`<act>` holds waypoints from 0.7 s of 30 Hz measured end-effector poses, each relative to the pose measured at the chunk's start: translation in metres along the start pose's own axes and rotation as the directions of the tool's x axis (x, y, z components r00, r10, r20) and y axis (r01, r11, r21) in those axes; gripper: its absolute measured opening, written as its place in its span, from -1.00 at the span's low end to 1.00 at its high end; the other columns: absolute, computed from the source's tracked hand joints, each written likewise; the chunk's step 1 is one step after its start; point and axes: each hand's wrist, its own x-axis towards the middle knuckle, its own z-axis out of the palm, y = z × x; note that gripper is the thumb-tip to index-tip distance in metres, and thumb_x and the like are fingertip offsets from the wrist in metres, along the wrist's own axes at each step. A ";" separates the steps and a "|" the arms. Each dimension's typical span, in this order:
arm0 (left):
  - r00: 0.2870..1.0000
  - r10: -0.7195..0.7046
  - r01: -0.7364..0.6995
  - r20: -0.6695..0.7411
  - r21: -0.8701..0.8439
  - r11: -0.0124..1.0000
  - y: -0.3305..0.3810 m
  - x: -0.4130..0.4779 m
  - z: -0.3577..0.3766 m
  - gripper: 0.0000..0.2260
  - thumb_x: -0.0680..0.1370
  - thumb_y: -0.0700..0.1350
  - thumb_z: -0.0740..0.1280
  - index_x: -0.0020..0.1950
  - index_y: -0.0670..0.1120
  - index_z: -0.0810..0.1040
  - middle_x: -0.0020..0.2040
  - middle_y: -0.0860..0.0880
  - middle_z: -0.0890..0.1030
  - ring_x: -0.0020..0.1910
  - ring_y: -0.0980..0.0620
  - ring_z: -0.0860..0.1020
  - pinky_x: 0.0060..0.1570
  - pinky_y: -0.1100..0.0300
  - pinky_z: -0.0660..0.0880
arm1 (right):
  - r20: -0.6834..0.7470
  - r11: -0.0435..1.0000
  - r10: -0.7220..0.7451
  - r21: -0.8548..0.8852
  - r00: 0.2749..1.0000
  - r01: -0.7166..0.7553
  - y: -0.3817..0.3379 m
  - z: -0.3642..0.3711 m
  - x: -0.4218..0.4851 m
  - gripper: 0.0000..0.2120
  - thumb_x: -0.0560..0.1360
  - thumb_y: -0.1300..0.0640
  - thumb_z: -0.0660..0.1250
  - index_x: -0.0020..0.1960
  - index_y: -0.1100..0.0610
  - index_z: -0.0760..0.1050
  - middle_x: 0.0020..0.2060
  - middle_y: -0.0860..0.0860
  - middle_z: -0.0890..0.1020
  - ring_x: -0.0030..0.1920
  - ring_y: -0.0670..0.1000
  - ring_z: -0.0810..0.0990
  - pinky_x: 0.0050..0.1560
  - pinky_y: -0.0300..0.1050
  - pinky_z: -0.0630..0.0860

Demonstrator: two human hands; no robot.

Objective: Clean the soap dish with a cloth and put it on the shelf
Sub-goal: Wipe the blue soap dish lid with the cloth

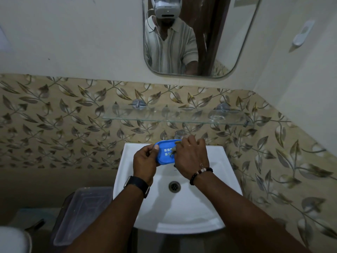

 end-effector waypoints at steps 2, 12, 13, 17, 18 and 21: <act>1.000 -0.012 0.012 -0.019 -0.007 1.000 -0.003 0.000 0.002 -0.83 0.63 -0.20 0.33 0.04 -0.29 0.63 -0.15 -0.16 0.69 -0.21 -0.02 0.67 -0.28 0.13 0.67 | 0.010 0.996 0.039 0.086 0.999 -0.040 -0.002 0.003 -0.004 -0.73 0.52 0.02 0.14 0.00 0.03 0.60 -0.02 -0.01 0.59 0.12 0.10 0.45 0.02 0.07 0.30; 1.000 -0.026 0.026 0.010 0.029 0.999 -0.007 0.003 0.001 -0.84 0.63 -0.18 0.35 0.03 -0.27 0.64 -0.17 -0.17 0.69 -0.24 -0.04 0.66 -0.29 0.11 0.64 | 0.110 0.949 -0.139 0.298 0.984 0.101 0.006 0.004 -0.013 -0.73 0.51 0.00 0.13 0.05 -0.14 0.58 -0.12 -0.08 0.51 0.08 0.09 0.41 -0.04 0.04 0.26; 1.000 -0.028 0.028 0.011 0.021 0.999 -0.006 0.003 -0.001 -0.86 0.63 -0.19 0.34 0.03 -0.26 0.63 -0.18 -0.15 0.68 -0.25 0.01 0.67 -0.31 0.14 0.64 | 0.079 0.966 -0.168 0.212 0.983 0.148 0.018 0.004 -0.012 -0.67 0.51 -0.04 0.11 0.12 -0.16 0.59 -0.05 -0.06 0.56 0.10 0.10 0.43 0.02 0.07 0.30; 0.999 -0.042 0.042 -0.016 -0.007 0.999 -0.003 0.006 -0.001 -0.84 0.63 -0.19 0.33 0.08 -0.28 0.61 -0.14 -0.15 0.68 -0.21 0.00 0.67 -0.28 0.12 0.67 | 0.110 0.993 -0.111 0.055 0.988 0.105 0.036 0.003 -0.010 -0.68 0.49 0.03 0.17 0.12 -0.09 0.62 0.11 -0.01 0.58 0.18 0.14 0.41 0.12 0.11 0.27; 0.999 -0.048 0.047 -0.025 -0.017 0.999 -0.004 0.006 0.000 -0.83 0.63 -0.19 0.33 0.08 -0.29 0.61 -0.14 -0.15 0.68 -0.20 -0.01 0.67 -0.28 0.13 0.67 | 0.097 0.993 -0.084 0.093 0.992 0.075 0.026 0.006 -0.011 -0.72 0.47 0.03 0.20 0.08 -0.08 0.62 0.08 -0.02 0.58 0.16 0.13 0.40 0.07 0.07 0.25; 0.997 -0.057 0.057 -0.054 -0.003 0.998 -0.007 0.005 0.000 -0.80 0.63 -0.18 0.34 0.08 -0.32 0.62 -0.17 -0.16 0.67 -0.27 0.00 0.62 -0.34 0.19 0.62 | 0.054 0.945 -0.046 0.325 0.997 0.026 -0.014 0.010 -0.019 -0.78 0.44 0.10 0.22 -0.01 -0.08 0.59 -0.07 -0.08 0.55 0.04 0.09 0.42 -0.14 -0.05 0.08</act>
